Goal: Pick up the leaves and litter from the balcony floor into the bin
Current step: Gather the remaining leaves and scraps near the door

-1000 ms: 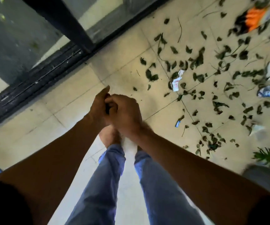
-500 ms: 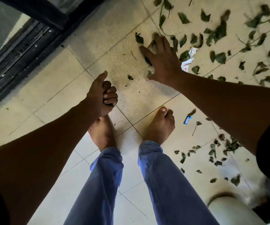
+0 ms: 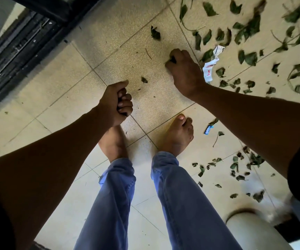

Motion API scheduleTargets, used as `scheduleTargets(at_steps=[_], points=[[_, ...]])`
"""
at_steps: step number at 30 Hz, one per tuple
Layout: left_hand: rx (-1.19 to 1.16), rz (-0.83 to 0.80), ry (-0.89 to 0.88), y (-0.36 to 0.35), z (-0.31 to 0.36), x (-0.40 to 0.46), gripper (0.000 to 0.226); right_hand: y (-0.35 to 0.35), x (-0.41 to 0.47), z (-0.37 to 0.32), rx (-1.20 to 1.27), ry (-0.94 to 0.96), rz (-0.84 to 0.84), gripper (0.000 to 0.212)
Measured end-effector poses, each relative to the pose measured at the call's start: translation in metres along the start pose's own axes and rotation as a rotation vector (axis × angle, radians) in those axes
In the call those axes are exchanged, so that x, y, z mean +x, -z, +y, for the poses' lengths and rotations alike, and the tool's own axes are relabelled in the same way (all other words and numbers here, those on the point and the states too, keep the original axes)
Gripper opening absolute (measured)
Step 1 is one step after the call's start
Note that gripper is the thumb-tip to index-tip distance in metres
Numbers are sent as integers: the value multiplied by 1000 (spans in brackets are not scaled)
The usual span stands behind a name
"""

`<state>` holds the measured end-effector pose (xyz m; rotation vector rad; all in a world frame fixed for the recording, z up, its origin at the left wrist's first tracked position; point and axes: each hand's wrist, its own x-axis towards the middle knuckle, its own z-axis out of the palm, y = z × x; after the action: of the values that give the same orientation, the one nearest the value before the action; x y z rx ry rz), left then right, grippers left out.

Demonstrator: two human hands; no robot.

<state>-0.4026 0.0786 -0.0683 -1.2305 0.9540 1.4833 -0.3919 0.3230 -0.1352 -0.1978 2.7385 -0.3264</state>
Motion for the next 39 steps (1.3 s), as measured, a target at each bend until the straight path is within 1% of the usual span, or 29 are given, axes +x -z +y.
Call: scheduleTargets(at_steps=[3, 5, 6, 8, 9, 10, 12, 13, 14, 15, 16, 17, 18, 21, 24, 27, 29, 30, 32, 33, 35, 36, 37, 39], points=[[18, -11, 23, -11, 3, 6, 54, -8, 1, 6, 28, -21, 38, 28], [-2, -23, 36, -18, 3, 10, 53, -12, 5, 9, 101, -73, 42, 27], [-17, -30, 40, -21, 3, 11, 52, -12, 7, 8, 152, -141, 40, 25], [-37, -24, 40, -25, 1, 11, 48, -11, 12, 2, 296, -352, 34, 19], [-39, -13, 38, -27, 0, 11, 45, -9, 14, -2, 429, -471, 33, 16], [-34, 3, 35, -29, 0, 11, 42, -4, 14, -7, 621, -587, 18, 13], [-17, 52, 24, -30, -1, 12, 38, 13, 8, -24, 1096, -763, -75, 17], [-13, 74, 18, -31, -1, 12, 37, 23, 3, -33, 1321, -773, -122, 20], [-20, 90, 10, -30, -1, 14, 37, 34, -4, -45, 1501, -743, -169, 23], [-31, 101, 0, -29, -1, 15, 36, 41, -9, -57, 1619, -702, -210, 24], [-41, 103, -14, -27, -1, 17, 36, 48, -15, -70, 1680, -655, -234, 25], [-47, 91, -24, -26, -2, 18, 35, 50, -20, -82, 1688, -611, -232, 24], [-47, 71, -28, -24, -3, 20, 35, 49, -25, -94, 1641, -584, -209, 22], [-23, 17, 7, -19, -9, 23, 36, 37, -35, -122, 1349, -596, -93, 18], [-65, -16, 39, -11, -13, 22, 27, 28, -37, -143, 1089, -569, 36, 18], [-153, -4, 63, -10, -15, 12, 25, 27, -40, -156, 752, -399, 52, 7], [-150, 57, 77, -11, -15, 8, 37, 28, -45, -159, 610, -297, 70, 7], [-135, 74, 91, -9, -14, 8, 40, 28, -46, -158, 569, -256, 95, 6], [-69, 57, 100, -9, -12, 5, 37, 26, -46, -153, 530, -144, 159, 4], [-29, 58, 96, -8, -10, 4, 39, 25, -46, -150, 515, -72, 156, 9], [43, 67, 72, -4, -5, 9, 54, 24, -46, -145, 524, 69, 101, 27], [46, 88, 53, -1, -2, 14, 54, 24, -46, -142, 563, 94, 102, 31], [18, 112, 36, 1, 1, 19, 49, 22, -45, -138, 615, 68, 125, 29], [-6, 172, -2, 6, 5, 29, 40, 15, -36, -124, 677, -64, 221, 21]])
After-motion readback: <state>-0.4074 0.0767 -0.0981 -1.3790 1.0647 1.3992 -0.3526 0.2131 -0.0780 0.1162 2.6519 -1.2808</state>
